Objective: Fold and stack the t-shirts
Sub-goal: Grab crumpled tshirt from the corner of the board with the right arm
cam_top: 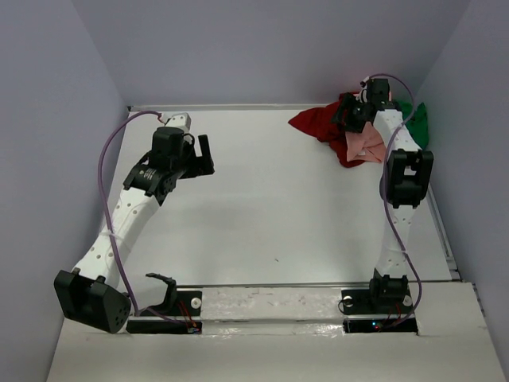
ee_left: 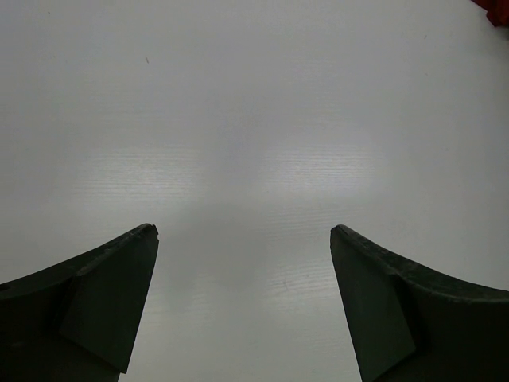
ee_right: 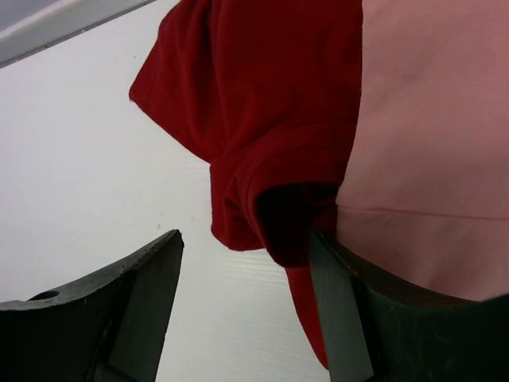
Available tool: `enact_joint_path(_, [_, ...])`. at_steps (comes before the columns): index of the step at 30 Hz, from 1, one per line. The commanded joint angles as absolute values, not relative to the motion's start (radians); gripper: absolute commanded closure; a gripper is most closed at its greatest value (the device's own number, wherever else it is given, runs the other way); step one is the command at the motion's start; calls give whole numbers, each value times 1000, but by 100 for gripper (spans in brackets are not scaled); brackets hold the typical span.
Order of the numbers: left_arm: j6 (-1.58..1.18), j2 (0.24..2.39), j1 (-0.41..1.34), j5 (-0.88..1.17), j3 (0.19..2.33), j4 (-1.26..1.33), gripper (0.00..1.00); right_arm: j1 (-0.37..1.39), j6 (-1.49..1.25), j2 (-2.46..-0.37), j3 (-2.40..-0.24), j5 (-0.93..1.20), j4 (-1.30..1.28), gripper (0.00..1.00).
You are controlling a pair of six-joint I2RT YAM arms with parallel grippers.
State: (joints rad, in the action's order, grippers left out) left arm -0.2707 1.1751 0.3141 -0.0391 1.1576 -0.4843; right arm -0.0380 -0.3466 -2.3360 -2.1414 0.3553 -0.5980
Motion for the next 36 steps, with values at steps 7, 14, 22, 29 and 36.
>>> enact_joint_path(7, [-255, 1155, 330, -64, 1166, -486, 1, -35, -365, -2407, -2261, 417, -572, 34])
enact_joint_path(14, [-250, 1158, 342, -67, 1167, -489, 1, -35, -388, -2433, -2272, 451, -554, 65])
enact_joint_path(22, [-244, 1173, 342, -72, 1170, -491, 1, -6, -452, -2402, -2267, 595, -554, 100])
enact_joint_path(29, [-245, 1193, 342, -77, 1183, -471, 1, 219, -480, -2298, -2301, 616, -777, 100])
enact_joint_path(36, [-271, 1203, 339, -155, 1206, -483, 1, 448, -600, -2207, -2319, 811, -899, 100])
